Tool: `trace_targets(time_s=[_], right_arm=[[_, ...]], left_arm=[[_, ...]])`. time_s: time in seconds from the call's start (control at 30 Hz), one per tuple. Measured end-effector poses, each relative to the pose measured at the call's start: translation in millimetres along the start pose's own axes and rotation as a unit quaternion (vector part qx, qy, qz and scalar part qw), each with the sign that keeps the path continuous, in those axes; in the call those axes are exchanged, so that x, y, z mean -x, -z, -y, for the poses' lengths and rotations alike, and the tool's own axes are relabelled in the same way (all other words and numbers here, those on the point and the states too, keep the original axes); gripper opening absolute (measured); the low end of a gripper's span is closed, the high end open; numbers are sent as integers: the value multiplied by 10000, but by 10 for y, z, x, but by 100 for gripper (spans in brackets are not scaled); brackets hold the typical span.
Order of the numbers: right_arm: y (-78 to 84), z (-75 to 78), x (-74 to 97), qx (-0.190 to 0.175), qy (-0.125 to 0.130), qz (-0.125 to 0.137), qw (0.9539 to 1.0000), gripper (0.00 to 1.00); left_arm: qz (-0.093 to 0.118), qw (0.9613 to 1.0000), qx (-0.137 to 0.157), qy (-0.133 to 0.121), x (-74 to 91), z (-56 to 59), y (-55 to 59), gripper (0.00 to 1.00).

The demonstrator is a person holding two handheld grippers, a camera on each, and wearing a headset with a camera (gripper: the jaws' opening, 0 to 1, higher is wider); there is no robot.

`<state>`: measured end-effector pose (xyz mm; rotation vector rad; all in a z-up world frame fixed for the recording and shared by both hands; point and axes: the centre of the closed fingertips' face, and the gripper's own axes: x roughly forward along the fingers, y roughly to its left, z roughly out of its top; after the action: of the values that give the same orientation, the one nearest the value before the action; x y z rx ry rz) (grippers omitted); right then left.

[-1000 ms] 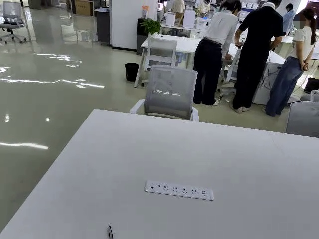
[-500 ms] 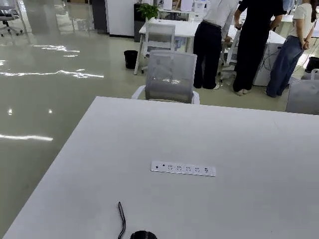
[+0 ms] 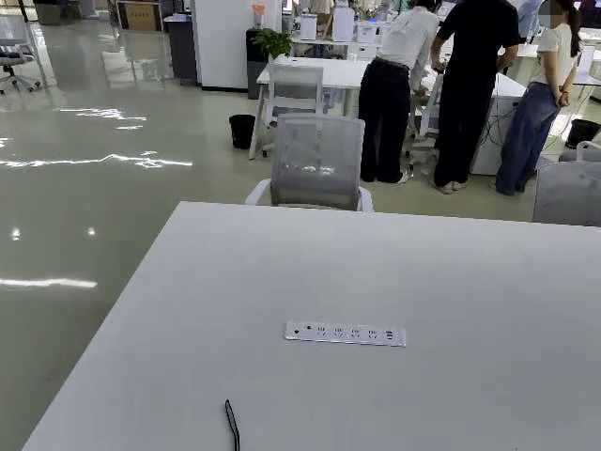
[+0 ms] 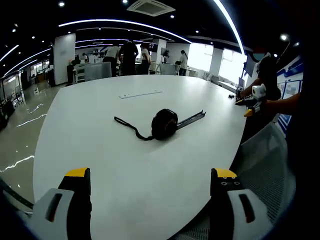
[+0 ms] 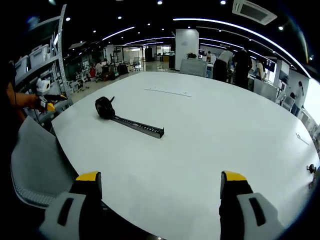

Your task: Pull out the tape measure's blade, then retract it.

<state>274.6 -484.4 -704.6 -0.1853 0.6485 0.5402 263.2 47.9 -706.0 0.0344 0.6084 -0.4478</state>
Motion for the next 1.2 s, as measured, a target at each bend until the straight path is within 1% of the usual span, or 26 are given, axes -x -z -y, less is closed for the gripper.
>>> trace_targets(time_s=[0.03,0.07,0.17,0.27,0.3,0.33,0.37,0.4,0.43,0.47,0.6,0.7,0.77,0.8,0.9,0.97,1.07,1.1,1.17,1.2], right_arm=[[4,-10,20,-18,-6,17,10000,100],[6,-21,37,-145,-41,94,9998,100],[31,-26,88,-53,-17,62,10000,100],[24,-40,140,-69,-4,74,9999,100],[45,-43,156,10,38,11,10000,100],[68,-48,155,90,44,-29,9999,100],[81,-63,153,76,44,-16,10000,100],[83,-63,149,55,57,16,10000,100],[59,-69,145,26,80,117,9999,100],[37,-90,132,3,52,195,9998,100],[54,-112,98,-105,96,145,9998,100],[55,-175,122,-81,36,120,9999,100],[77,-161,137,-88,32,112,9999,100],[80,-131,157,-189,49,152,9997,100],[90,-50,193,-288,168,160,9993,100],[56,-72,216,-297,175,170,9993,100],[57,-82,244,-269,196,160,9993,100],[62,-83,252,-281,203,159,9993,100],[124,-56,253,-301,229,166,9991,100],[137,-63,266,-365,262,155,9989,100]], left_arm=[[17,10000,36,-32,21,-19,15,99],[48,9999,62,-66,53,-47,35,99],[69,9998,106,-128,119,-108,57,99],[67,9998,100,-188,174,-170,36,99],[81,9997,108,-204,190,-195,16,99],[102,9997,111,-210,200,-210,2,99],[161,9995,118,-250,204,-246,-18,99],[177,9994,139,-269,208,-260,-24,99],[190,9993,156,-279,210,-268,-29,99],[201,9993,164,-276,205,-266,-30,99],[118,9996,104,-234,168,-283,17,99],[69,9997,95,-208,159,-286,58,99],[71,9997,90,-197,159,-288,68,99],[64,9998,96,-188,157,-296,74,99],[117,9996,87,-226,177,-324,51,99],[154,9995,132,-235,183,-346,45,99],[139,9996,110,-235,184,-340,46,99],[137,9996,106,-243,190,-330,37,99],[162,9995,95,-242,205,-313,12,99],[175,9995,74,-239,211,-312,6,99]])
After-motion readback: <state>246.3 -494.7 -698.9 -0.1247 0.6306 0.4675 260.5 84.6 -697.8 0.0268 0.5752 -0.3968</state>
